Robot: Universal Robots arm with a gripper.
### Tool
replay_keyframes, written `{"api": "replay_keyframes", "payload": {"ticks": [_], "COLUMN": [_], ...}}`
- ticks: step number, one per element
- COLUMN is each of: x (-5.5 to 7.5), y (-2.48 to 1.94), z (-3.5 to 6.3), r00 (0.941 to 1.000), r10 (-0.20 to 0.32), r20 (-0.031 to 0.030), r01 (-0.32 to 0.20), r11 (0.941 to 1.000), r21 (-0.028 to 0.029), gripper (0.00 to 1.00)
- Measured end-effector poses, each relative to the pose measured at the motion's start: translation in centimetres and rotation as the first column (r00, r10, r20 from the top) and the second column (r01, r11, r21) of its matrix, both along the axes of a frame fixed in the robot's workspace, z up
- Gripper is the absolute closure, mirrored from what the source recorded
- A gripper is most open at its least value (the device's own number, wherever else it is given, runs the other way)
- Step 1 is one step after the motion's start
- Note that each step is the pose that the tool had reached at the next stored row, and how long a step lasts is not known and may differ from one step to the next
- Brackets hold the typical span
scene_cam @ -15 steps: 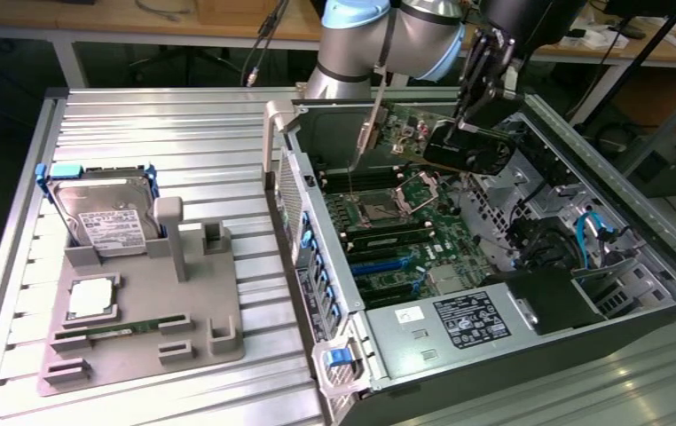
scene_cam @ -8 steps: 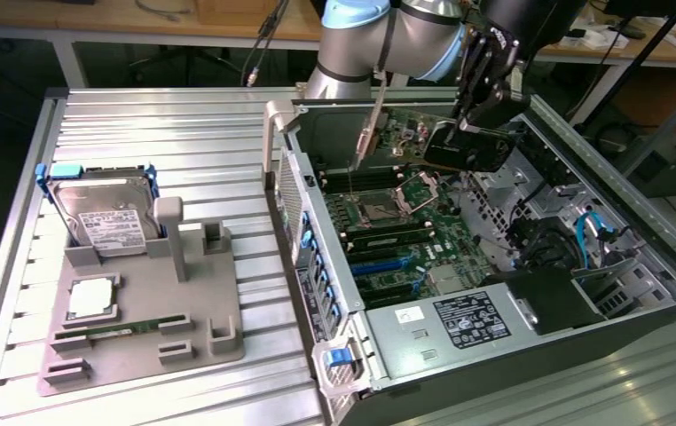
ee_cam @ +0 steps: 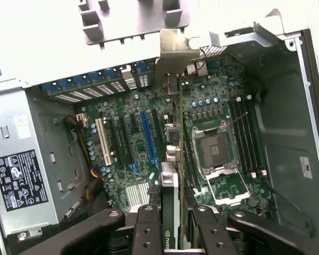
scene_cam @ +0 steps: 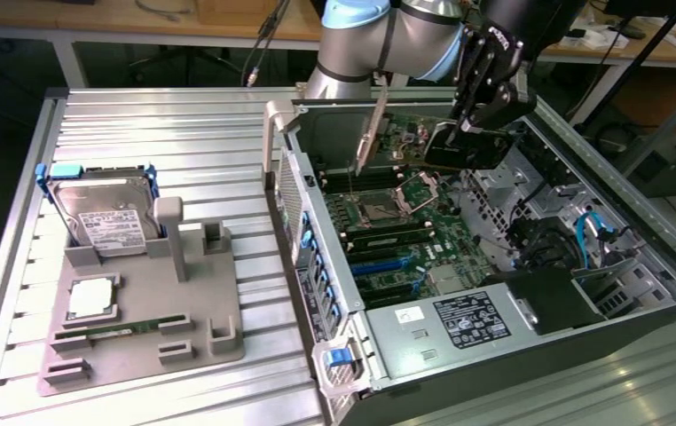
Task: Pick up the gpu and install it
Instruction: 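Insert the gpu into the slot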
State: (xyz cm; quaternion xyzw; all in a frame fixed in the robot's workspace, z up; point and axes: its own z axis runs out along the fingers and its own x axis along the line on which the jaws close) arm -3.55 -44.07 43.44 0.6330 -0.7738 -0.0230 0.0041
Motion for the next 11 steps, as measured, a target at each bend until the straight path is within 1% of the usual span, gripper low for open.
{"api": "replay_keyframes", "payload": {"ticks": [4, 7, 11], "x": [0.00, 0.00, 0.00], "y": [0.00, 0.00, 0.00], "z": [0.00, 0.00, 0.00], "r00": [0.9987, 0.9960, 0.9907], "r10": [0.050, 0.089, 0.136], "r20": [-0.0001, 0.0000, -0.0001], "r01": [-0.050, -0.089, -0.136], "r11": [0.9987, 0.9960, 0.9907], "r21": [0.0000, 0.0000, 0.0000], "gripper": [0.73, 0.73, 0.73]}}
